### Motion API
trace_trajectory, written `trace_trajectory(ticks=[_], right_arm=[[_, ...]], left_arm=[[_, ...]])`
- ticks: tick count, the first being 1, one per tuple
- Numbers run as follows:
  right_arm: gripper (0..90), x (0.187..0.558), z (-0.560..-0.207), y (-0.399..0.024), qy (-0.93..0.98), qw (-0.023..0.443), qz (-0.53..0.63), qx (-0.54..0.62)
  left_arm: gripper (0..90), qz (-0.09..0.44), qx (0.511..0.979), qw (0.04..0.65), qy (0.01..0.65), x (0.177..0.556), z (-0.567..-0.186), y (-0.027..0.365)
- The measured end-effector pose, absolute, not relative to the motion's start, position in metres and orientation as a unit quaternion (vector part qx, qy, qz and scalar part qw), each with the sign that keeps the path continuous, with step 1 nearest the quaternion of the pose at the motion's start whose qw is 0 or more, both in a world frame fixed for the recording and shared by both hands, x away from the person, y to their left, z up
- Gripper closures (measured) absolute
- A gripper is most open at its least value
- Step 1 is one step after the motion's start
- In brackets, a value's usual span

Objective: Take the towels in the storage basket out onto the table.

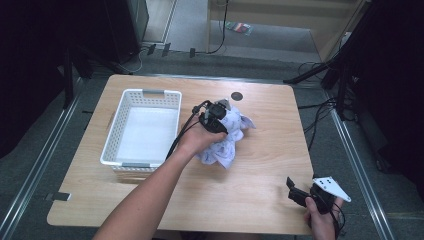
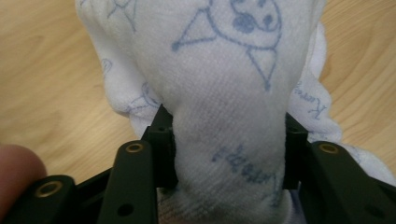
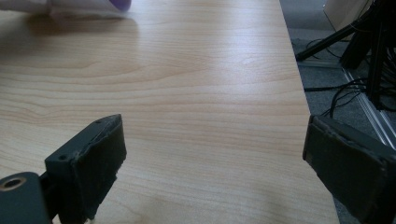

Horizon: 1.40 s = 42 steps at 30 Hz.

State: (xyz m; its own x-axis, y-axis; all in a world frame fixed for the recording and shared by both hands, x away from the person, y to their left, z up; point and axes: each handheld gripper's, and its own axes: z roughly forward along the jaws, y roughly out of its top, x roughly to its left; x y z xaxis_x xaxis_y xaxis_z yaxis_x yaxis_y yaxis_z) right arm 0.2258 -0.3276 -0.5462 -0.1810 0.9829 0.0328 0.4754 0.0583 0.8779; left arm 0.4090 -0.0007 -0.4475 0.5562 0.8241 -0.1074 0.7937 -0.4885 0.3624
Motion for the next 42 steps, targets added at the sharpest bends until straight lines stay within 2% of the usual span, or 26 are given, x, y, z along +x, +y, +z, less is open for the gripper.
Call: trace_trajectory(ticks=[3, 4, 6, 7, 8, 10, 12, 21, 26, 42], right_arm=[[6.0, 0.226, -0.546, -0.328, 0.656, 0.316, 0.401, 0.556], [6.0, 0.226, -0.546, -0.328, 0.655, 0.316, 0.401, 0.556], [6.0, 0.226, -0.546, -0.328, 0.655, 0.315, 0.402, 0.557], [6.0, 0.226, -0.546, -0.328, 0.655, 0.315, 0.401, 0.557], [6.0, 0.226, -0.546, -0.328, 0.656, 0.316, 0.401, 0.557], [6.0, 0.226, -0.546, -0.328, 0.656, 0.315, 0.401, 0.557], [6.0, 0.226, -0.546, -0.328, 0.656, 0.315, 0.401, 0.557], [6.0, 0.226, -0.546, -0.327, 0.657, 0.315, 0.399, 0.557], [6.0, 0.226, -0.546, -0.327, 0.658, 0.314, 0.399, 0.556], [6.0, 0.226, -0.546, -0.326, 0.658, 0.315, 0.397, 0.557]], left_arm=[[42.4, 0.035, 0.862, 0.192, 0.468, 0.409, -0.451, 0.000], [42.4, 0.031, 0.861, 0.195, 0.469, 0.409, -0.452, -0.001], [27.6, 0.022, 0.855, 0.205, 0.476, 0.408, -0.452, 0.000], [24.1, 0.018, 0.850, 0.216, 0.479, 0.408, -0.450, 0.000], [11.1, 0.008, 0.850, 0.217, 0.480, 0.408, -0.447, 0.001], [7.8, 0.007, 0.850, 0.218, 0.479, 0.407, -0.446, 0.001], [0.0, 0.015, 0.854, 0.214, 0.474, 0.405, -0.443, 0.004], [0.0, 0.049, 0.851, 0.228, 0.471, 0.398, -0.423, 0.029], [0.0, 0.065, 0.839, 0.243, 0.482, 0.395, -0.408, 0.057], [0.0, 0.109, 0.817, 0.240, 0.513, 0.376, -0.402, 0.138]])
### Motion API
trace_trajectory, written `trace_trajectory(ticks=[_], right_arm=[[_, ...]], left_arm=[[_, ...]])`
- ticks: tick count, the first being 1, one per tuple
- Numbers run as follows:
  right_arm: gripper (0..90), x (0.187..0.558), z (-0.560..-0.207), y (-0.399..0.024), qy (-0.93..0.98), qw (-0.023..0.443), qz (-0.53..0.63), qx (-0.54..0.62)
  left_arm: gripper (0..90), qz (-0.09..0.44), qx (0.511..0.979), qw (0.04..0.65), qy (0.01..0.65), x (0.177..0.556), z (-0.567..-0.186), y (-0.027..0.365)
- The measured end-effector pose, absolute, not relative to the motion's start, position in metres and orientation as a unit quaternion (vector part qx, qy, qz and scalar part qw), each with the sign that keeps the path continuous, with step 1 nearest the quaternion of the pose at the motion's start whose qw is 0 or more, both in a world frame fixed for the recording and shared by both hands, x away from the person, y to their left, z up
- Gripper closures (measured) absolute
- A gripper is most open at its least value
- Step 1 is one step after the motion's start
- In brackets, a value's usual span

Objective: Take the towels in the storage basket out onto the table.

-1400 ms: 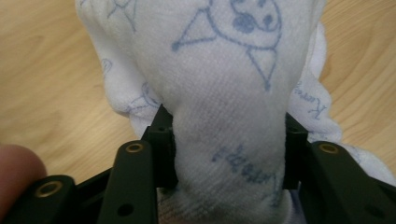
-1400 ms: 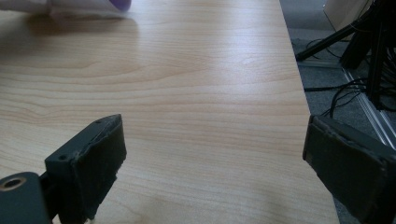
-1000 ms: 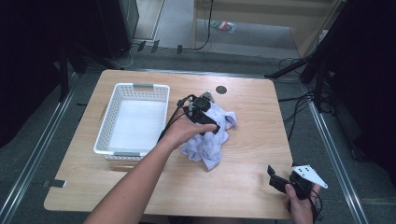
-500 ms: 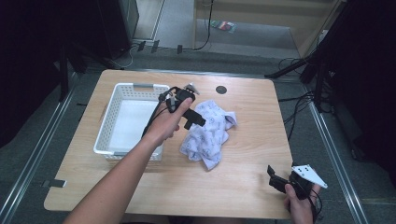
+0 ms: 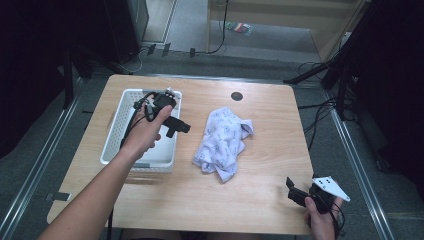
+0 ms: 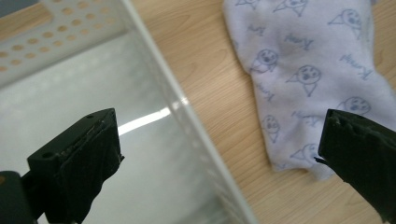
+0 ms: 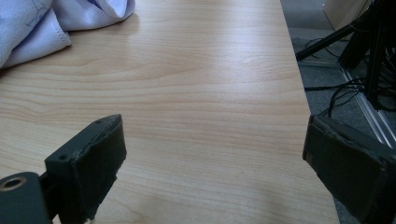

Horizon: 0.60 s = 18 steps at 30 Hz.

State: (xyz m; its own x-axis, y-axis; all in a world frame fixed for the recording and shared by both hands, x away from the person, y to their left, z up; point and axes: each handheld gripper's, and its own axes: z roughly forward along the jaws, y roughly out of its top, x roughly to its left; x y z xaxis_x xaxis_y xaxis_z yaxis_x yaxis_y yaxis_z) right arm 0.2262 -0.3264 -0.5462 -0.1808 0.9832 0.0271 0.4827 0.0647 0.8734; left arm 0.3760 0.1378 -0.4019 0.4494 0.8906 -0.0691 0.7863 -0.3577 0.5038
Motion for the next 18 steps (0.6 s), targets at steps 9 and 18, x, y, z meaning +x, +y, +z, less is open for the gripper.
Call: trace_trajectory(ticks=[9, 18], right_arm=[[6.0, 0.227, -0.546, -0.326, 0.659, 0.316, 0.393, 0.557], [6.0, 0.227, -0.546, -0.326, 0.660, 0.316, 0.391, 0.559]], left_arm=[[0.0, 0.130, 0.807, 0.238, 0.525, 0.363, -0.398, 0.173], [0.0, 0.141, 0.790, 0.245, 0.543, 0.348, -0.399, 0.211]])
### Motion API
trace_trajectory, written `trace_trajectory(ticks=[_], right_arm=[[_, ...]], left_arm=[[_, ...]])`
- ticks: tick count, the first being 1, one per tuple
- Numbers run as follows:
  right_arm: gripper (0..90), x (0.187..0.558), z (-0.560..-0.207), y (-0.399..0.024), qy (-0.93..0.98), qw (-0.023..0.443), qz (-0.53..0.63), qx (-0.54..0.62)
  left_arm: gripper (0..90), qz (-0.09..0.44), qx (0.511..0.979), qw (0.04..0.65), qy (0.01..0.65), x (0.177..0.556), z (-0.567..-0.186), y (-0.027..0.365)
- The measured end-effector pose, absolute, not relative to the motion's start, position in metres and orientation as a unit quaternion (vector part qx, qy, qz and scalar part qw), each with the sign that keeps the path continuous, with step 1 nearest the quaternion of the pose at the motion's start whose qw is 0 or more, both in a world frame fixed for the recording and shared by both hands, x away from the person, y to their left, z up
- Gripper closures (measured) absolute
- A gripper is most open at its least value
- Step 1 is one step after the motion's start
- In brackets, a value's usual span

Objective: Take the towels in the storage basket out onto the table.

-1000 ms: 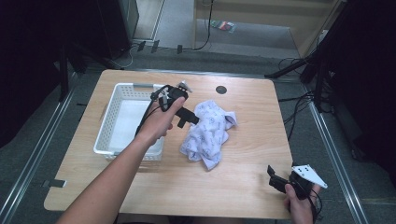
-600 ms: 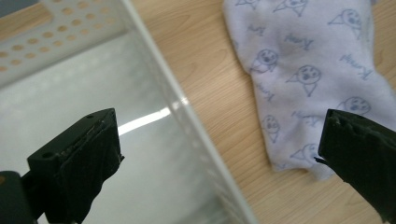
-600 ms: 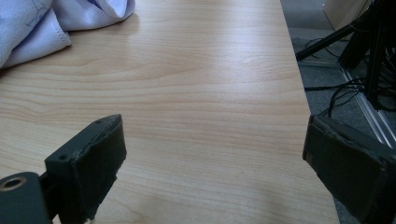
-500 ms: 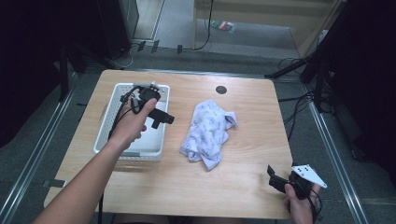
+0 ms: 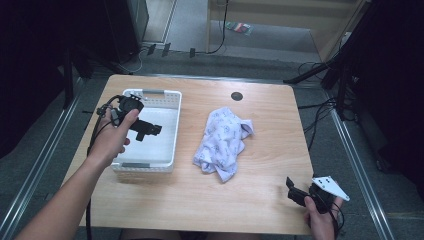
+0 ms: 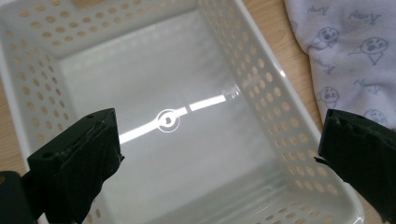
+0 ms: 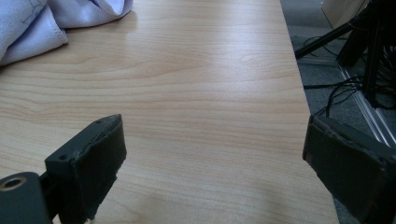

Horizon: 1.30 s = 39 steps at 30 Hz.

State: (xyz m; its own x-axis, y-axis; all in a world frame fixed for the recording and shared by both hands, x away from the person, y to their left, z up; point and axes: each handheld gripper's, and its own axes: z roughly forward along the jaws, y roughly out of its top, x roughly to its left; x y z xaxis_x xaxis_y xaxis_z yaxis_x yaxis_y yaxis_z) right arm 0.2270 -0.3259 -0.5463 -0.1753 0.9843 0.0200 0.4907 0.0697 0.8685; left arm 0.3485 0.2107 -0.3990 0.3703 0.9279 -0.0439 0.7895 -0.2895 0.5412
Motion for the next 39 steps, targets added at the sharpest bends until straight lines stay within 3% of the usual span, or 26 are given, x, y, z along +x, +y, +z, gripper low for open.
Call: trace_trajectory(ticks=[12, 39], right_arm=[[6.0, 0.228, -0.546, -0.326, 0.659, 0.316, 0.389, 0.561], [6.2, 0.228, -0.546, -0.325, 0.658, 0.322, 0.383, 0.563]], left_arm=[[0.0, 0.159, 0.772, 0.240, 0.567, 0.330, -0.404, 0.266], [0.0, 0.185, 0.712, 0.298, 0.609, 0.275, -0.437, 0.332]])
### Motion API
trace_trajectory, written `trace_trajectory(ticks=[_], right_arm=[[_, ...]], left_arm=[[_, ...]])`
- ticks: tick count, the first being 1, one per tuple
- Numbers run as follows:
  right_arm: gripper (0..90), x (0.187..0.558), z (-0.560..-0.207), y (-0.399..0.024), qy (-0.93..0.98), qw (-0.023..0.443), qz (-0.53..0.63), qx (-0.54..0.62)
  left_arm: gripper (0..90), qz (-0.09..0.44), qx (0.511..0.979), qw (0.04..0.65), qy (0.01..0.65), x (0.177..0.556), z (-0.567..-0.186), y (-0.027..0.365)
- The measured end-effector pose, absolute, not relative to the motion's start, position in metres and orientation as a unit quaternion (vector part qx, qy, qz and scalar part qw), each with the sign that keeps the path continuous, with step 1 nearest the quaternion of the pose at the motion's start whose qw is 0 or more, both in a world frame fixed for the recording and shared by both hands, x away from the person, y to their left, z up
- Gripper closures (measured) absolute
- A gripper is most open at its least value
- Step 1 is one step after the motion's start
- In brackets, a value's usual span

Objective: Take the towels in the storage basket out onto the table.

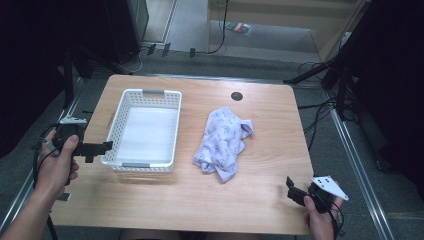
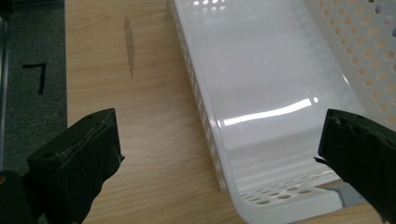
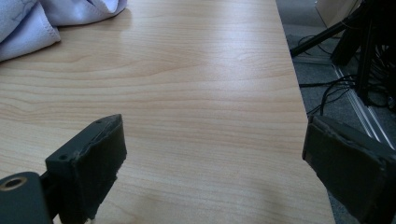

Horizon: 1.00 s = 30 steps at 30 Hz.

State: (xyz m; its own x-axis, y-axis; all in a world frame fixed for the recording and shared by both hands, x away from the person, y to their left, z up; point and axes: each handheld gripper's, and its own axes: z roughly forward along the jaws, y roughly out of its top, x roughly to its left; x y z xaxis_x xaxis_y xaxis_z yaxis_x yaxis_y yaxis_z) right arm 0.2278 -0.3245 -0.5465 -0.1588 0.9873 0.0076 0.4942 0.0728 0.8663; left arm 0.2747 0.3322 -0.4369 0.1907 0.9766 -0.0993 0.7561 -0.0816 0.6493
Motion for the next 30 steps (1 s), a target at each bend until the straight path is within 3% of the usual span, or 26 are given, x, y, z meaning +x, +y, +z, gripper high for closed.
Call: trace_trajectory(ticks=[16, 30], right_arm=[[6.2, 0.228, -0.546, -0.325, 0.655, 0.324, 0.382, 0.566], [6.2, 0.227, -0.546, -0.326, 0.649, 0.327, 0.382, 0.571]], left_arm=[[0.0, 0.215, 0.673, 0.371, 0.603, 0.225, -0.481, 0.355], [0.0, 0.268, 0.622, 0.427, 0.600, 0.201, -0.543, 0.365]])
